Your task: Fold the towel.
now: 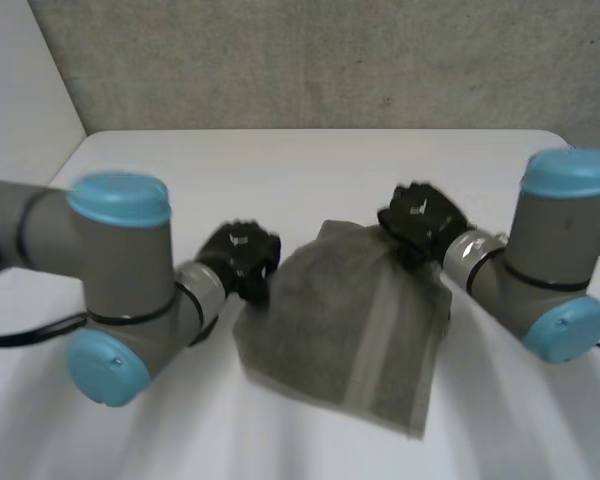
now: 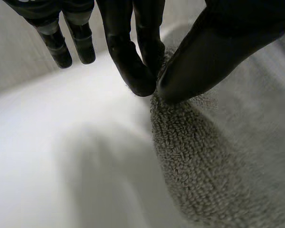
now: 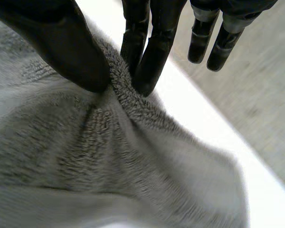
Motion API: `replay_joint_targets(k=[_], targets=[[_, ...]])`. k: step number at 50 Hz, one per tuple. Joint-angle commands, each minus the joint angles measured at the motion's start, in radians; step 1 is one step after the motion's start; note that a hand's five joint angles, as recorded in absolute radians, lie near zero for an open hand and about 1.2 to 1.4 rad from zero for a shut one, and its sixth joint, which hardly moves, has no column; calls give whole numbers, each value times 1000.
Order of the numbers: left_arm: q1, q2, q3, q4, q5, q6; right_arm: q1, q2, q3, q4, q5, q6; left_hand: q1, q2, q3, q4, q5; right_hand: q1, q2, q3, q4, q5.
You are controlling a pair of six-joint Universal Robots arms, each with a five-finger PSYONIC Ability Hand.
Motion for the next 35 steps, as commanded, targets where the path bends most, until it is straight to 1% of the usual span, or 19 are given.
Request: replay_joint_targets(k=[1,2,3,4,6,9,12,14,17,18,19,20,21,24,25,26,27,31,35], targets=[[54,292,-28,168,-9,-13,-2,-271,65,-156,-81,210,102,50,-50,-56,56,135,78,-35,-58,91],[54,293,-28,169,-9,-13,-10,-341,127,-279,-100,296,102,50,-50,-56,56,135,78,-35,-58,91],[72,373,-82,279,-16,-31,-18,-428,222,-449,-104,398,102,50,-50,-56,56,135,78,-35,-58,91],[84,454,-134,393,-25,-57,-18,-429,223,-451,-104,399,102,50,-50,-56,56,135,78,-35,-58,91],[92,531,-183,496,-30,-81,-18,-544,331,-707,-98,547,102,50,-50,-56,56,135,78,-35,-58,91],[97,623,-232,619,-30,-109,-25,-555,339,-704,-103,575,102,50,-50,-56,56,135,78,-35,-58,91],[97,621,-231,595,-25,-111,-31,-494,275,-523,-127,544,102,50,-50,-56,56,135,78,-35,-58,91],[97,600,-222,568,-25,-109,-21,-372,151,-265,-179,451,102,50,-50,-56,56,135,78,-35,-58,91],[95,515,-199,511,-24,-108,-11,-291,86,-129,-215,383,102,50,-50,-56,56,135,78,-35,-58,91],[95,515,-199,511,-24,-108,8,-220,38,-7,-231,304,102,50,-50,-56,56,-129,-186,-35,-58,-173],[94,462,-183,483,-24,-108,21,-161,-2,97,-232,234,102,50,-50,-56,56,-646,-703,-35,-58,-690],[94,407,-167,448,-22,-106,21,-161,-3,98,-232,233,102,50,-50,-56,56,-651,-708,-35,-58,-695],[94,406,-166,448,-22,-106,21,-102,-50,170,-195,180,102,50,-50,-56,56,-1255,-1312,-35,-58,-1131],[94,294,-131,350,-16,-94,13,-54,-84,180,-41,178,-76,-128,-50,-56,-122,-1261,-1319,-35,-58,-1131],[79,249,-113,292,2,-77,13,-53,-86,168,36,167,-707,-759,-50,-56,-753,-1261,-1319,-35,-58,-1131],[72,209,-95,229,36,-50,13,-53,-86,167,37,167,-1146,-1199,-50,-56,-1166,-1261,-1319,-35,-58,-1131],[72,208,-94,228,36,-49,15,-53,-83,152,90,159,-1151,-1203,-50,-56,-1166,-1261,-1319,-35,-58,-1131],[51,150,-68,97,142,51,15,-60,-69,140,98,142,-1124,-1177,-50,-56,-1166,-1261,-1319,-35,-58,-1131],[49,154,-67,87,149,99,31,-127,-41,144,95,126,-1124,-1177,-50,-56,-1166,-1261,-1319,-35,-58,-1131]])
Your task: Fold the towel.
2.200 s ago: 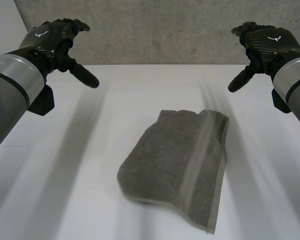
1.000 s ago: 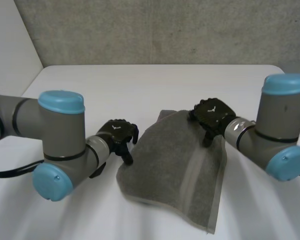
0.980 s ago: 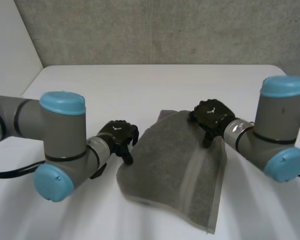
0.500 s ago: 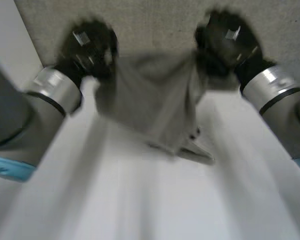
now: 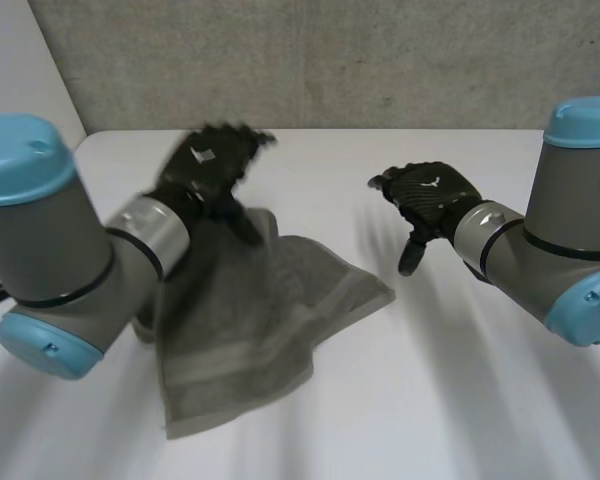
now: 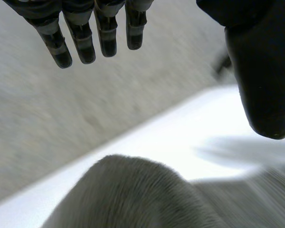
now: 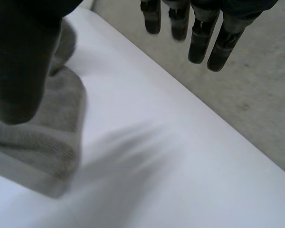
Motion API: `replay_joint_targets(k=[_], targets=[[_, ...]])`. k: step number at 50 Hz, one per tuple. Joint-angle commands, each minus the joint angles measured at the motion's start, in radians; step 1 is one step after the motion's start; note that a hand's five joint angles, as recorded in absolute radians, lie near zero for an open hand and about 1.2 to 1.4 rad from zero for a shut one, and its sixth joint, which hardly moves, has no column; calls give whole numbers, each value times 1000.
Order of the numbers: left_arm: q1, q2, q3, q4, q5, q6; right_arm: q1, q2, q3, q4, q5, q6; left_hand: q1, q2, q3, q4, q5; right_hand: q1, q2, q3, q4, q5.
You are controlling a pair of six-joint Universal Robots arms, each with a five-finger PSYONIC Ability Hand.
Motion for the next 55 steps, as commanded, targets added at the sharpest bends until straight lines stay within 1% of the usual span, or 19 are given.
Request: replay_joint_targets(k=[1,8,11,13,16,17,18,19,21,24,26,29,31,33,34,36,43,48,55], targets=[[-15,-17,16,-80,63,114,13,-78,44,-29,22,-13,-109,-64,-50,-56,-53,-109,-149,-35,-58,-60],[4,64,11,-86,56,125,149,-94,111,-31,-39,4,-109,-64,-50,-56,-53,-109,-149,-35,-58,-60],[37,109,-6,-94,55,128,200,-87,145,-51,-58,45,-109,-64,-50,-56,-53,-109,-149,-35,-58,-60],[92,155,-44,-107,55,139,222,-86,157,-74,-59,86,-109,-64,-50,-56,-53,-109,-149,-35,-58,-60],[126,175,-62,-107,56,150,248,-86,174,-132,-55,165,-109,-64,-50,-56,-53,-109,-149,-35,-58,-60],[164,187,-78,-107,56,165,257,-86,176,-152,-52,188,-106,-61,-50,-56,-53,-109,-149,-35,-58,-60],[200,190,-88,-107,56,186,257,-86,176,-152,-52,188,-106,-61,-50,-56,-53,-109,-149,-35,-58,-60],[201,190,-89,-107,56,187,265,-86,173,-163,-47,200,-106,-61,-50,-56,-53,-109,-149,-35,-58,-60],[279,184,-101,-109,56,235,268,-86,168,-167,-47,200,-103,-58,-50,-56,-53,-109,-149,-35,-58,-60],[322,173,-102,-110,56,260,277,-83,157,-172,-55,197,-100,-55,-50,-56,-50,-106,-146,-35,-58,-60],[391,129,-101,-112,64,289,288,-72,142,-177,-64,199,-98,-52,-50,-56,-47,-103,-143,-35,-58,-60],[431,68,-92,-113,69,291,331,-20,90,-189,-104,186,-92,-47,-50,-56,-41,-103,-143,-35,-58,-60],[443,37,-86,-118,72,288,346,11,61,-180,-135,165,-89,-44,-50,-56,-38,-100,-140,-35,-58,-60],[446,5,-82,-123,73,286,363,67,9,-160,-215,89,-89,-44,-50,-56,-38,-94,-134,-35,-58,-60],[446,-27,-76,-126,75,285,363,68,9,-160,-216,88,-86,-41,-50,-56,-35,-94,-134,-35,-58,-60],[446,-61,-70,-130,79,277,371,122,-31,-141,-268,-15,-74,-29,-50,-56,-23,-62,-102,-35,-58,-60],[449,-152,-56,-176,81,176,409,218,-111,-140,-273,-209,-39,6,-50,-56,12,-21,-61,-35,-58,-60],[448,-190,-50,-199,81,11,414,267,-148,-144,-274,-335,-1,44,-50,-56,50,-21,-61,-35,-58,-60],[448,-190,-61,-201,90,-76,433,318,-176,-218,-274,-502,17,62,-50,-56,68,-21,-61,-35,-58,-60]])
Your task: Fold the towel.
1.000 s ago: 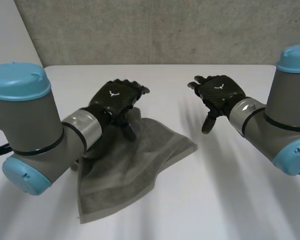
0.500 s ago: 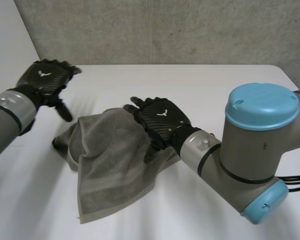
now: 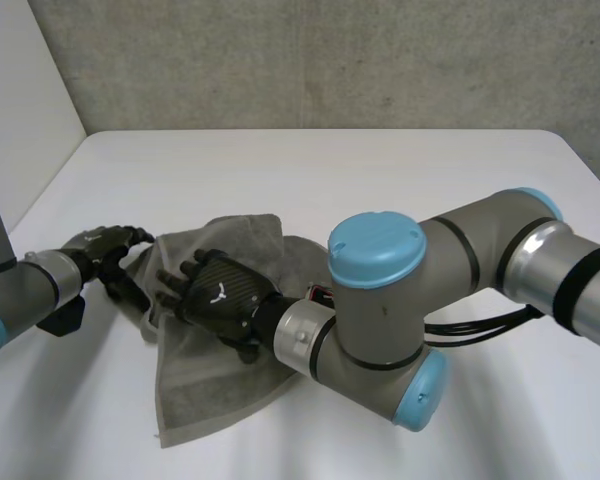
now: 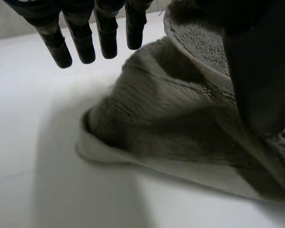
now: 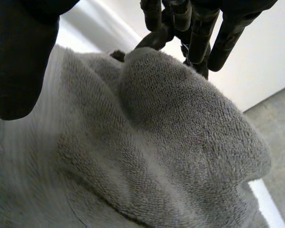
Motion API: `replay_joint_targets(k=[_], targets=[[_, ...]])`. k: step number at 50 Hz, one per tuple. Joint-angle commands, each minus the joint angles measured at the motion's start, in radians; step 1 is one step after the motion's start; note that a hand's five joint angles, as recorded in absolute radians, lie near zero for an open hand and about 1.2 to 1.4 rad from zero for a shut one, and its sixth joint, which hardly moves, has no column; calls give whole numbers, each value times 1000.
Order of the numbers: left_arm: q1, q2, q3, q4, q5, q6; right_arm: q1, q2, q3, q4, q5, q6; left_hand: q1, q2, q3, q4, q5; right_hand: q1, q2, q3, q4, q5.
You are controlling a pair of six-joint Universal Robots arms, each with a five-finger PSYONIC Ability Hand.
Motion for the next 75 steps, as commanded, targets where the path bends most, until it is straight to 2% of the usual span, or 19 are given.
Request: replay_joint_targets(k=[1,9,10,11,12,13,14,15,16,17,18,25,33,41,48,56,58,63,75], targets=[[-2,2,-10,-1,11,-96,15,41,-21,-71,4,-139,26,44,-50,-56,33,-12,3,-35,-58,-60],[-2,4,-12,-1,11,-111,18,91,-59,-123,25,-157,120,138,-50,-56,127,76,91,-35,-58,-58],[-2,5,-12,-3,11,-111,18,104,-68,-124,35,-159,167,185,-50,-56,174,219,233,-35,-58,84],[-3,7,-12,-6,13,-111,18,104,-68,-124,35,-159,353,371,-50,-56,360,220,235,-35,-58,85],[-3,7,-14,-7,14,-111,18,111,-78,-126,39,-162,588,606,-50,-56,595,424,438,-35,-58,289],[-3,7,-14,-7,14,-111,16,117,-84,-127,41,-171,590,608,-50,-56,597,609,623,-35,-58,474],[-3,7,-14,-7,17,-110,16,117,-84,-127,41,-171,825,843,-50,-56,832,611,625,-35,-58,476],[-3,7,-14,-7,17,-110,12,119,-85,-127,41,-179,828,846,-50,-56,835,820,834,-35,-58,685],[-5,7,-15,-7,25,-110,7,118,-85,-127,44,-188,1072,1090,-50,-56,1079,1092,1107,-35,-58,958],[-8,7,-17,-7,40,-110,7,117,-85,-127,44,-188,1115,1133,-50,-56,1122,1095,1109,-35,-58,960],[-8,7,-17,-7,40,-110,4,111,-85,-129,48,-193,1115,1133,-50,-56,1122,1295,1309,-35,-58,1160],[-21,55,-12,-38,116,-150,0,19,-67,-126,70,-186,1115,1133,-50,-56,1122,1297,1311,-35,-58,1162],[-110,198,6,-36,126,-242,-154,-182,48,-127,25,-186,1115,1133,-50,-56,1122,1297,1311,-35,-58,1162],[-182,293,69,-32,123,-297,-388,-274,94,-127,-215,-194,1115,1133,-50,-56,1122,1297,1311,-35,-58,1162],[-216,384,218,-3,116,-386,-445,-335,11,-134,-241,-156,1115,1133,-50,-56,1122,1297,1311,-35,-58,1162],[-236,439,214,25,132,-532,-471,-419,-9,-146,-228,199,1115,1133,-50,-56,1122,1297,1311,-35,-58,1162],[-253,439,183,25,136,-530,-502,-436,-1,-137,-205,397,1115,1133,-50,-56,1122,1297,1311,-35,-58,1162],[-276,424,102,31,154,-500,-540,-439,45,-44,-191,621,1115,1133,-50,-56,1122,1297,1311,-35,-58,1162],[-290,280,-40,16,145,-211,-563,-413,198,265,-192,660,1115,1133,-50,-56,1122,1297,1311,-35,-58,1162]])
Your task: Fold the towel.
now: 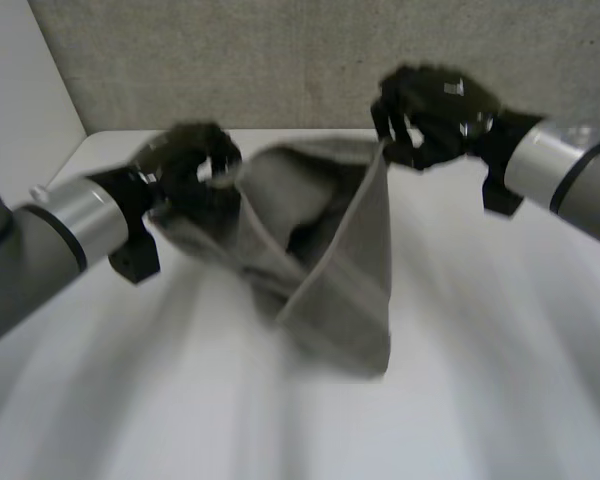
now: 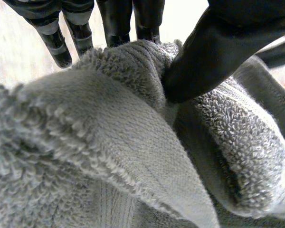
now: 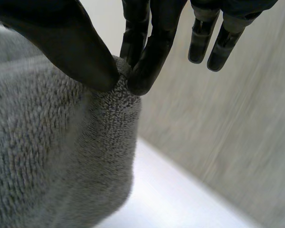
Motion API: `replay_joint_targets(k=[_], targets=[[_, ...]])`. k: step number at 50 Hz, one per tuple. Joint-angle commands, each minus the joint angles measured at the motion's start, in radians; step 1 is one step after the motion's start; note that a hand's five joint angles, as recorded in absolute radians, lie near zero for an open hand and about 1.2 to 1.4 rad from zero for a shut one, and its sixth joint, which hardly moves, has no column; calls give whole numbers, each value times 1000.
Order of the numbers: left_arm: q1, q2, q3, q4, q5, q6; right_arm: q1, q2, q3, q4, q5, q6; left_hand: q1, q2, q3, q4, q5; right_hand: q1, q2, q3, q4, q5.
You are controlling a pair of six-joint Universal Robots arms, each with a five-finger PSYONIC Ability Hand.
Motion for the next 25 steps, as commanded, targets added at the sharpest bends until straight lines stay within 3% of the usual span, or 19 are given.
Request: replay_joint_targets(k=[1,8,9,10,11,12,19,25], targets=[[-8,-59,-48,-10,-7,154,-5,26,110,153,-4,-32,96,70,-50,-56,63,125,57,-35,-58,70],[2,-82,-62,-10,-9,189,-6,92,127,152,3,-103,96,70,-50,-56,63,125,57,-35,-58,70],[2,-82,-62,-10,-9,189,-6,115,119,152,3,-126,96,70,-50,-56,63,-34,-102,-35,-58,-88],[-1,-93,-62,-10,-9,191,-12,132,111,153,12,-150,96,70,-50,-56,63,-678,-746,-35,-58,-732],[-5,-105,-62,-10,-9,191,-12,132,111,153,12,-150,96,70,-50,-56,63,-685,-752,-35,-58,-739],[-5,-105,-62,-10,-9,191,-19,141,110,156,15,-172,96,70,-50,-56,63,-1031,-1098,-35,-58,-1085],[-6,-128,-62,-9,-10,192,-8,120,171,158,49,-161,96,70,-50,-56,63,-1090,-1157,-35,-58,-1144],[-5,-122,-54,-5,-10,192,-2,-42,289,58,99,-13,96,70,-50,-56,63,-1093,-1160,-35,-58,-1147]])
